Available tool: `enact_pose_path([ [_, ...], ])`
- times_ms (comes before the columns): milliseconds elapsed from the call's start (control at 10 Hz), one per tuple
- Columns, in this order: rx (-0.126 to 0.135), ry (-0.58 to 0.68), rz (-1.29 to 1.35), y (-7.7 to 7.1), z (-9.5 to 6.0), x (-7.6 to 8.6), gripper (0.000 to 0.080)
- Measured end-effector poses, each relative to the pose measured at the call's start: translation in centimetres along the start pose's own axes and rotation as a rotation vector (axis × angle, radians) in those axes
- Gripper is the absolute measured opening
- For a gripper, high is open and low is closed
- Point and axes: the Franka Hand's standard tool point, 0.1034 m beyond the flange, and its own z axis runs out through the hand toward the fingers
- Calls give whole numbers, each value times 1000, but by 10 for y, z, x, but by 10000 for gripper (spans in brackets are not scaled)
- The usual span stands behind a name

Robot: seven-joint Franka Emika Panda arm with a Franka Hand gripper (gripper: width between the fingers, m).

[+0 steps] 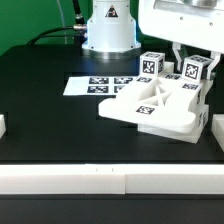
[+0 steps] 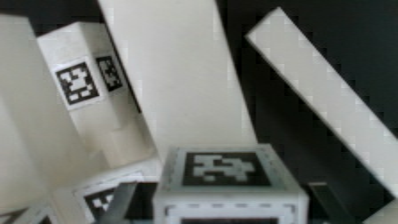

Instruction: Assemble chair

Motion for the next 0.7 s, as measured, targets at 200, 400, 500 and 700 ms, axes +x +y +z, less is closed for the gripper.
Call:
enact_pose_path([
  [200, 7, -9, 169, -1, 0, -1, 269],
  [400, 21, -23, 349, -2, -1, 0, 269],
  [500, 31, -29, 419, -2, -1, 2, 269],
  [700, 38, -28, 538, -3, -1, 1, 271],
])
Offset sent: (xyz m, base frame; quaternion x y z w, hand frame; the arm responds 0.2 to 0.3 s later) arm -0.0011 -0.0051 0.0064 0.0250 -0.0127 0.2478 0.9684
